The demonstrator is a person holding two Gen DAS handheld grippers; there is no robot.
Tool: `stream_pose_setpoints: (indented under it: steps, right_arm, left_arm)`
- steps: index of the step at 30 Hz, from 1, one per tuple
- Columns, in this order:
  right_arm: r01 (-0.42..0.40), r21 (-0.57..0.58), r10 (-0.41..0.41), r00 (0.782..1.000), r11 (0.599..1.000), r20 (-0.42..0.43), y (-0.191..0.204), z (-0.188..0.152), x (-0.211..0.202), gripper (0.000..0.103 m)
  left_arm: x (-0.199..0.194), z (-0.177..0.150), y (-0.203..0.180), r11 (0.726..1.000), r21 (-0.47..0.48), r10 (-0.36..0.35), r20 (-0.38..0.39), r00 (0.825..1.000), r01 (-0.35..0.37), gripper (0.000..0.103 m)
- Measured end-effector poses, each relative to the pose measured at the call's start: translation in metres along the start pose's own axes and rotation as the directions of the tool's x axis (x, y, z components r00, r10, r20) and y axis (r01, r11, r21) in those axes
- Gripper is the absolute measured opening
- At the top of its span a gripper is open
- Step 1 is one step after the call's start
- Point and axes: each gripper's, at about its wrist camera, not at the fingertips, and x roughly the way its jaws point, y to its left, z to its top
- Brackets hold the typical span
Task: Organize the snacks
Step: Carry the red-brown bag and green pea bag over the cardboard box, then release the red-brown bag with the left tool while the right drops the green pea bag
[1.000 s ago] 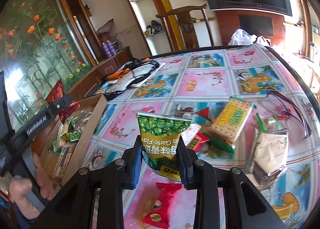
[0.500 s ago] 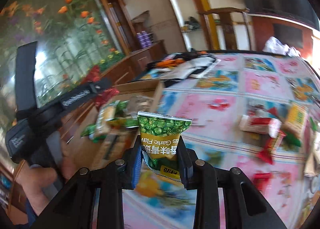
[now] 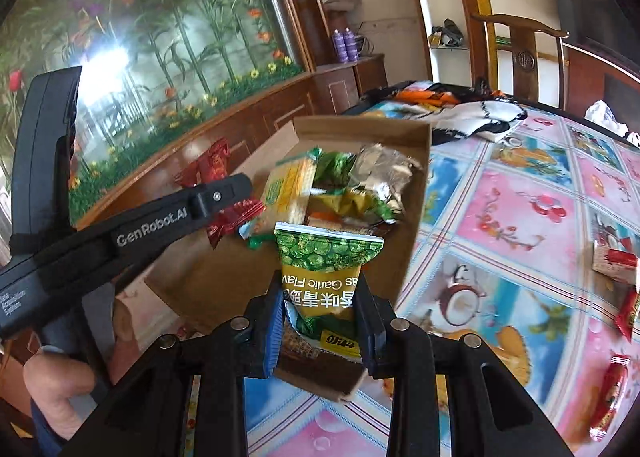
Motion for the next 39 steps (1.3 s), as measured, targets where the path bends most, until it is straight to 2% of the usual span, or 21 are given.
stream_pose_setpoints:
  steps: [13,26,39]
  right_arm:
    - [0.003,-0.004,-0.004,0.999,1.000,-0.043,0.004,-0.002,0.020,0.034]
    - [0.010,-0.050,-0.012,0.999,0.999,-0.036,0.012,-0.006,0.021,0.035]
    - [-0.002,-0.045,0.001,1.000,0.999,-0.018,0.012,-0.007,0.010,0.037]
  left_arm:
    - [0.012,-0.004,-0.002,0.998,0.026,0.053,-0.010,0.999,-0.052,0.034]
    - [0.014,-0.005,-0.010,0.990,0.082,0.117,0.009,0.993,-0.118,0.035]
    - [0.000,-0.004,-0.017,0.985,0.103,0.130,0.096,0.987,-0.139,0.058]
